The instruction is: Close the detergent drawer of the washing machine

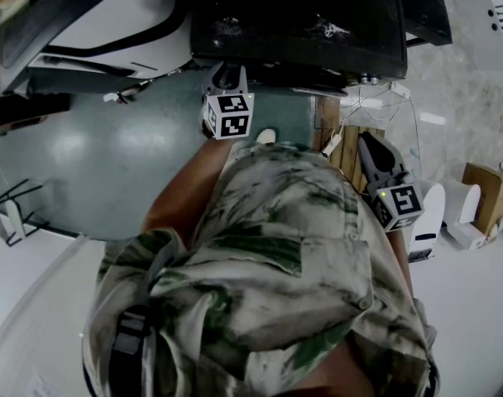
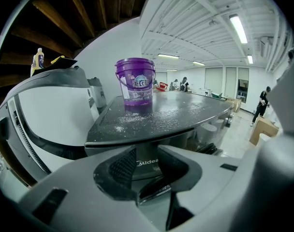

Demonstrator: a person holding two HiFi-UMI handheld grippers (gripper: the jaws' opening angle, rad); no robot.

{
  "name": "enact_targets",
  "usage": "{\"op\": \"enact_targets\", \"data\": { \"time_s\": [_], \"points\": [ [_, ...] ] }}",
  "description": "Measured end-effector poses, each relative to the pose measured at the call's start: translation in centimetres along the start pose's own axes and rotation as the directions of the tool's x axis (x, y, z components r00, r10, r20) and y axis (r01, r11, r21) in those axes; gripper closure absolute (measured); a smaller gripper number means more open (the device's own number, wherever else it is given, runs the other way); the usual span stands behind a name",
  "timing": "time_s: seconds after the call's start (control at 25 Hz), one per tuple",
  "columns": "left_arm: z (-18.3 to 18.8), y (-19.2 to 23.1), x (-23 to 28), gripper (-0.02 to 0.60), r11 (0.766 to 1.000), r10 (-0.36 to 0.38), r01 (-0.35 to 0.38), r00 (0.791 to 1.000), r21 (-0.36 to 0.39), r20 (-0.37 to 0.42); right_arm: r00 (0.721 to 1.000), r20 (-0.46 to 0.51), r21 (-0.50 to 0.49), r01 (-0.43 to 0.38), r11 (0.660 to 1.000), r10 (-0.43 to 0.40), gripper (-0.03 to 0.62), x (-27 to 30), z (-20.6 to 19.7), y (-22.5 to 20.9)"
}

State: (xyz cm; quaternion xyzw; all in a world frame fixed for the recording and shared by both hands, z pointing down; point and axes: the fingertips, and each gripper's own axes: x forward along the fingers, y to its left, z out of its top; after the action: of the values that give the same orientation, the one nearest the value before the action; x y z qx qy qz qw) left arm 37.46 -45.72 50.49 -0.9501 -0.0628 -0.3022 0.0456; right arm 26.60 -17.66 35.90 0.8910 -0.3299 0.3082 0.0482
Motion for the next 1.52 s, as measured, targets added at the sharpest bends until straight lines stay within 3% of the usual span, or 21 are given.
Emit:
{"op": "enact_targets", "data": {
  "time_s": [1.12,1.52],
  "points": [
    [0.3,0.6,1.2,0.463,0.998,0.049,-0.050,0.998,-0.032,-0.025,0.998,-0.022,-0.031,-0.064,0.997,0.064,0.540,2.0,0.9,-1.8],
    [0.8,-0.4,-1.7,0.465,0.984,0.118,-0.122,0.992,-0.130,-0.043,0.994,0.009,-0.051,-0.106,0.993,0.107,0.540,-2.2,-0.6,-2.6]
  ]
}}
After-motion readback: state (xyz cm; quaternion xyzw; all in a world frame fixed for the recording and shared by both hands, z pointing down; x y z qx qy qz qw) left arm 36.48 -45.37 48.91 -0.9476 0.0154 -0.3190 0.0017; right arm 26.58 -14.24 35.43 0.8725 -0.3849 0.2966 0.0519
